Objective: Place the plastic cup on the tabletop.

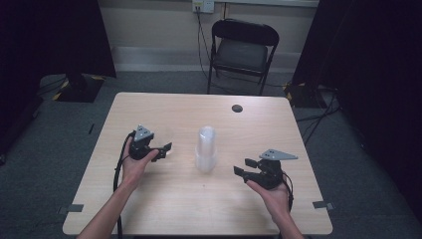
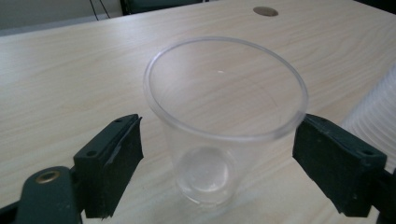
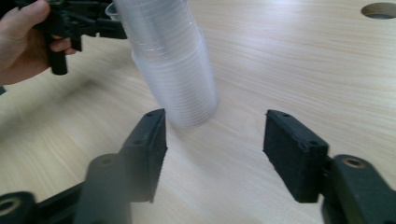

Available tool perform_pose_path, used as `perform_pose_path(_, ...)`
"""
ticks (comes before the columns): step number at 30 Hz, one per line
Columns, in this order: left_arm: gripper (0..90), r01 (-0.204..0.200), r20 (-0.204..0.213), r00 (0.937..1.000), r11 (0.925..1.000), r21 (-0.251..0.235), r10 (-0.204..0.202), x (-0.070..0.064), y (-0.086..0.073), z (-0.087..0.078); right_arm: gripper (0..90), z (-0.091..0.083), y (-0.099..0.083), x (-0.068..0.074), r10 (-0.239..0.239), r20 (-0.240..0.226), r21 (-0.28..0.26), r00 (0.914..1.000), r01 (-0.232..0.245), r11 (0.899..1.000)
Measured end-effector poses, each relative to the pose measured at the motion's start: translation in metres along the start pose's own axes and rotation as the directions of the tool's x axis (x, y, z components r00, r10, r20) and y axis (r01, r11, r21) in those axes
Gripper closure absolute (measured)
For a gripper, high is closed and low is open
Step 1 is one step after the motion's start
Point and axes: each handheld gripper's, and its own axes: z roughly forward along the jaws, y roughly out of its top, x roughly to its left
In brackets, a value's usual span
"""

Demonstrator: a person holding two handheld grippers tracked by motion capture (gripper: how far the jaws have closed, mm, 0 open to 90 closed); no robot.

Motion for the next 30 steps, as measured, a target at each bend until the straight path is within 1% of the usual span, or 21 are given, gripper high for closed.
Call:
perform_pose_path(1, 15.8, -0.001, -0.002, 1.0000, 1.0000, 0.004, 0.001, 0.000, 0.000, -0.002, 36.7, 0.000, 0.000, -0.001, 0.001, 0.003, -0.003, 1.0000, -0.001, 1.000)
perform_pose_path(2, 15.7, 0.009, -0.008, 0.9999, 1.0000, -0.002, -0.009, 0.000, 0.000, -0.004, 34.9, 0.000, 0.000, -0.002, 0.003, 0.005, 0.000, 1.0000, -0.003, 1.000)
perform_pose_path(3, 15.8, 0.000, -0.012, 0.9999, 1.0000, 0.001, 0.000, 0.000, 0.000, -0.006, 33.9, 0.000, -0.001, -0.002, 0.009, 0.013, 0.000, 0.9999, -0.009, 1.000)
perform_pose_path(4, 15.8, 0.001, -0.013, 0.9999, 1.0000, 0.000, -0.001, 0.000, 0.000, -0.007, 33.7, 0.000, -0.001, -0.003, 0.010, 0.013, -0.005, 0.9999, -0.010, 1.000)
perform_pose_path(5, 15.8, 0.001, -0.005, 1.0000, 1.0000, -0.001, -0.001, 0.000, -0.001, -0.010, 33.5, 0.000, -0.001, -0.004, 0.010, 0.013, -0.005, 0.9999, -0.010, 1.000)
perform_pose_path(6, 15.8, 0.000, -0.004, 1.0000, 1.0000, -0.003, 0.000, 0.000, -0.001, -0.011, 33.1, -0.001, -0.001, -0.004, 0.010, 0.022, -0.011, 0.9997, -0.010, 1.000)
perform_pose_path(8, 15.8, -0.008, -0.006, 1.0000, 0.9999, -0.012, 0.008, -0.001, -0.003, -0.016, 33.5, -0.002, -0.001, -0.004, 0.017, 0.020, -0.011, 0.9997, -0.016, 1.000)
perform_pose_path(9, 15.9, -0.008, 0.000, 1.0000, 0.9999, -0.011, 0.008, -0.001, -0.004, -0.018, 33.3, -0.002, -0.001, -0.004, 0.019, 0.033, -0.008, 0.9993, -0.019, 1.000)
perform_pose_path(10, 15.9, 0.001, 0.002, 1.0000, 0.9999, -0.013, -0.001, -0.002, -0.005, -0.020, 33.2, -0.003, -0.001, -0.005, 0.019, 0.042, -0.015, 0.9989, -0.019, 1.000)
perform_pose_path(12, 15.9, -0.009, 0.008, 0.9999, 0.9999, -0.010, 0.009, -0.002, -0.005, -0.024, 31.6, -0.003, -0.001, -0.006, 0.031, 0.046, -0.017, 0.9985, -0.030, 0.999)
perform_pose_path(13, 16.0, -0.011, 0.004, 0.9999, 0.9999, -0.011, 0.012, -0.003, -0.005, -0.026, 31.1, -0.003, -0.001, -0.007, 0.032, 0.050, -0.020, 0.9982, -0.031, 0.999)
perform_pose_path(14, 15.8, -0.016, 0.006, 0.9998, 0.9999, -0.003, 0.016, -0.003, -0.005, -0.029, 31.1, -0.004, -0.002, -0.008, 0.035, 0.049, -0.023, 0.9982, -0.034, 0.999)
perform_pose_path(18, 16.2, -0.005, -0.009, 0.9999, 1.0000, -0.004, 0.005, -0.003, -0.005, -0.037, 30.1, -0.004, -0.002, -0.009, 0.031, 0.066, -0.020, 0.9973, -0.030, 0.999)
perform_pose_path(19, 16.5, -0.003, -0.010, 0.9999, 1.0000, 0.005, 0.003, -0.002, -0.005, -0.040, 30.1, -0.004, -0.002, -0.009, 0.029, 0.069, -0.018, 0.9972, -0.027, 0.999)
perform_pose_path(22, 17.1, 0.021, -0.005, 0.9998, 0.9998, 0.005, -0.021, -0.001, -0.005, -0.046, 29.9, -0.004, -0.002, -0.009, 0.027, 0.075, -0.019, 0.9968, -0.025, 0.999)
perform_pose_path(25, 18.3, 0.035, -0.023, 0.9991, 0.9992, 0.020, -0.034, -0.002, -0.005, -0.052, 30.0, -0.004, -0.003, -0.010, 0.026, 0.079, -0.020, 0.9965, -0.024, 1.000)
perform_pose_path(26, 18.4, 0.029, -0.020, 0.9994, 0.9991, 0.031, -0.028, -0.002, -0.005, -0.054, 30.1, -0.004, -0.003, -0.011, 0.027, 0.081, -0.019, 0.9963, -0.025, 0.999)
perform_pose_path(27, 18.8, 0.037, -0.011, 0.9993, 0.9991, 0.023, -0.037, -0.003, -0.005, -0.056, 30.1, -0.004, -0.003, -0.011, 0.027, 0.083, -0.019, 0.9962, -0.026, 0.999)
perform_pose_path(28, 19.4, 0.034, -0.004, 0.9994, 0.9992, 0.021, -0.034, -0.003, -0.004, -0.058, 30.1, -0.005, -0.004, -0.012, 0.028, 0.083, -0.020, 0.9961, -0.027, 0.999)
perform_pose_path(30, 20.4, 0.041, -0.002, 0.9992, 0.9989, 0.021, -0.041, -0.003, -0.003, -0.061, 30.2, -0.004, -0.004, -0.013, 0.030, 0.086, -0.018, 0.9958, -0.029, 0.999)
